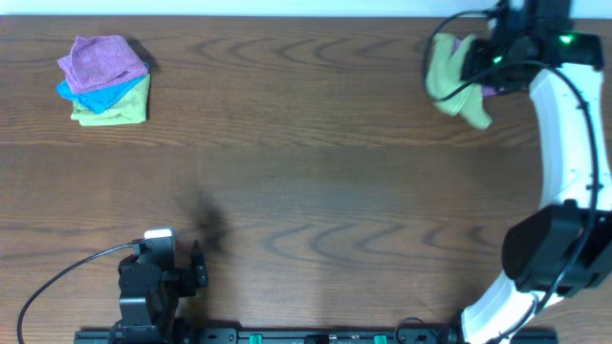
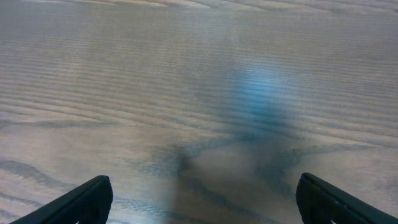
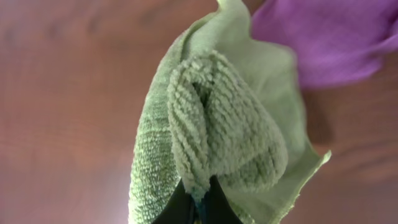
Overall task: Fold the cloth
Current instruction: 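Grasp the green cloth with the right gripper and lift it, then drag the green cloth left toward table center with the right gripper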
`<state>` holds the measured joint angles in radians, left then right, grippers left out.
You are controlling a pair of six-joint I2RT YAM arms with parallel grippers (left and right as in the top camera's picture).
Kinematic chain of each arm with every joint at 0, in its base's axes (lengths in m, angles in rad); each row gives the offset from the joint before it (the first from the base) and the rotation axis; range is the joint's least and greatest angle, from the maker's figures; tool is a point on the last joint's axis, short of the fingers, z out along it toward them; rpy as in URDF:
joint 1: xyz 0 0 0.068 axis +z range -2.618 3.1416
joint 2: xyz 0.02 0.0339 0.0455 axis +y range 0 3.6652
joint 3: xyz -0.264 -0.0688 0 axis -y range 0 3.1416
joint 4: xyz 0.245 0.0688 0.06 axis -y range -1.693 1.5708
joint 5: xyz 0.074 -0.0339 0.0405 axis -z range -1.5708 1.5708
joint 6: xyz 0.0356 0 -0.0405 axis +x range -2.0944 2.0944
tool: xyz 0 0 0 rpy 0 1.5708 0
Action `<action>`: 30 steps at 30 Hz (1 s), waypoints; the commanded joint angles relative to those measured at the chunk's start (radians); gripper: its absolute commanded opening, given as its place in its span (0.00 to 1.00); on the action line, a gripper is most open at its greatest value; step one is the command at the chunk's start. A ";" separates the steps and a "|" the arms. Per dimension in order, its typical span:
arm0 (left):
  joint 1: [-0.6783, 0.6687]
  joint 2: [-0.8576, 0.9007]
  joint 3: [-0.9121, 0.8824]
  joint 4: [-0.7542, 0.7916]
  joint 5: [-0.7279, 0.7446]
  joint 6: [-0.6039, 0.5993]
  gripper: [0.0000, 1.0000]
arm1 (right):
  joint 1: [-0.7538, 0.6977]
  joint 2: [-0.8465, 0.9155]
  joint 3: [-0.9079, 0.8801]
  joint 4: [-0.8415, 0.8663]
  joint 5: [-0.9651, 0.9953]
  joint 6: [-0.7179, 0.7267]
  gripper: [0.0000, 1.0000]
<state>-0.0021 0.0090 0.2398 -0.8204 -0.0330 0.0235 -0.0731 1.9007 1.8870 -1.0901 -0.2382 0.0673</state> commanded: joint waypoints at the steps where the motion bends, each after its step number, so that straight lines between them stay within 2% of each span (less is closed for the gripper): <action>1: -0.005 -0.005 -0.041 -0.043 -0.016 0.014 0.95 | 0.079 -0.039 0.003 -0.080 0.008 -0.055 0.01; 6: -0.005 -0.005 -0.041 -0.043 -0.016 0.014 0.95 | 0.178 -0.043 -0.011 -0.156 0.033 -0.091 0.01; 13: -0.005 -0.005 -0.041 -0.043 -0.016 0.015 0.95 | 0.265 -0.043 -0.048 -0.024 0.127 -0.060 0.02; 19: -0.005 -0.005 -0.041 -0.043 -0.016 0.015 0.95 | 0.296 -0.044 -0.037 0.024 0.094 -0.017 0.02; 25: -0.005 -0.005 -0.041 -0.043 -0.016 0.015 0.95 | 0.414 -0.106 -0.035 -0.060 0.097 0.034 0.01; 30: -0.005 -0.005 -0.041 -0.043 -0.016 0.015 0.95 | 0.519 -0.207 -0.036 -0.212 0.194 0.079 0.02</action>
<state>-0.0021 0.0090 0.2398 -0.8200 -0.0330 0.0235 0.4160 1.7729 1.8420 -1.2663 -0.1001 0.1040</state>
